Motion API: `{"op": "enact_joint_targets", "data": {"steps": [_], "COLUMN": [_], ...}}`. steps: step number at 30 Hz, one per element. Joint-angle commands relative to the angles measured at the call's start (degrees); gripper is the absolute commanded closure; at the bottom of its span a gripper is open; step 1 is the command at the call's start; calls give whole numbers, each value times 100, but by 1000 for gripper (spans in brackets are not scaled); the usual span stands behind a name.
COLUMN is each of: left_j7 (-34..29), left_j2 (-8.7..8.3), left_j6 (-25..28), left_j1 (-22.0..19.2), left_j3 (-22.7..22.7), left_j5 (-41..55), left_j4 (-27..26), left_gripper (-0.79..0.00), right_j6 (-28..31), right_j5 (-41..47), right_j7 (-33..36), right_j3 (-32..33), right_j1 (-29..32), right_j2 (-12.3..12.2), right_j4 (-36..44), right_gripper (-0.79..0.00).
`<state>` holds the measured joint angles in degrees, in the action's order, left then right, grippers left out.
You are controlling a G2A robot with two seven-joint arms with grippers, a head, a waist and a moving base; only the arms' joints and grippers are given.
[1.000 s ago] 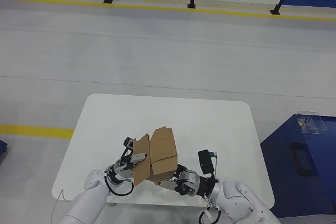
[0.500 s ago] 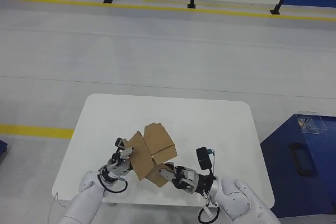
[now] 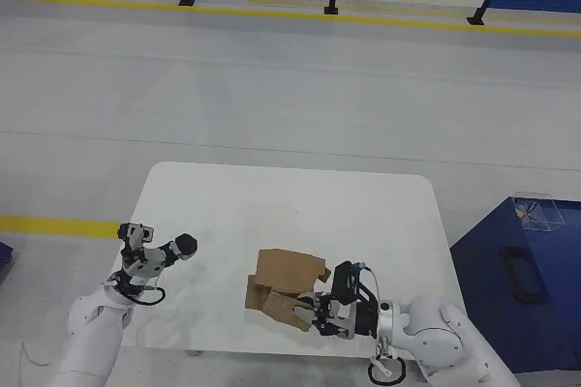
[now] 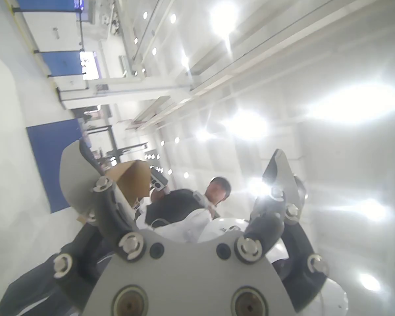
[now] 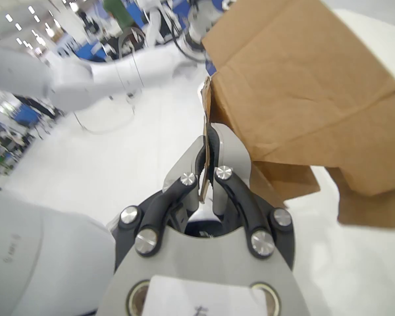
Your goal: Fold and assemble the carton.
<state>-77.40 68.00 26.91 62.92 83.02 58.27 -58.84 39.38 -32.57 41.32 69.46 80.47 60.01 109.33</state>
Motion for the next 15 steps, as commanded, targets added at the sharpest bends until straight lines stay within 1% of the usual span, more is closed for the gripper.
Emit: {"op": "enact_joint_targets", "data": {"steps": [1,3,5,8,11,13,15], "left_j7": [11,-38,-101,-275,-483,-526,-688], "left_j2": [-7,1,16,59,98,123,150], "left_j6": [9,-40,-103,-278,-486,-529,-690], "left_j1": [146,233,250,228,124,60,4], "left_j3": [-18,-59,-196,-525,-836,-1014,-1185], "left_j5": [-338,-371,-557,-733,-896,-1040,-997], "left_j4": [-550,-818,-1034,-1213,-1197,-1160,-1089], "left_gripper": [-785,-785,-785,-785,-785,-785,-785], "right_j6": [17,60,65,80,122,121,135], "right_j5": [-378,-562,-713,-788,-811,-799,-815], "right_j7": [303,535,698,754,717,676,643], "right_j3": [-22,-51,-21,71,206,317,426], "right_j1": [25,79,108,189,289,351,400], "right_j2": [-31,-60,-89,-129,-168,-192,-217], "right_j4": [206,372,549,827,1032,1109,1163], "right_gripper": [0,0,0,0,0,0,0]}}
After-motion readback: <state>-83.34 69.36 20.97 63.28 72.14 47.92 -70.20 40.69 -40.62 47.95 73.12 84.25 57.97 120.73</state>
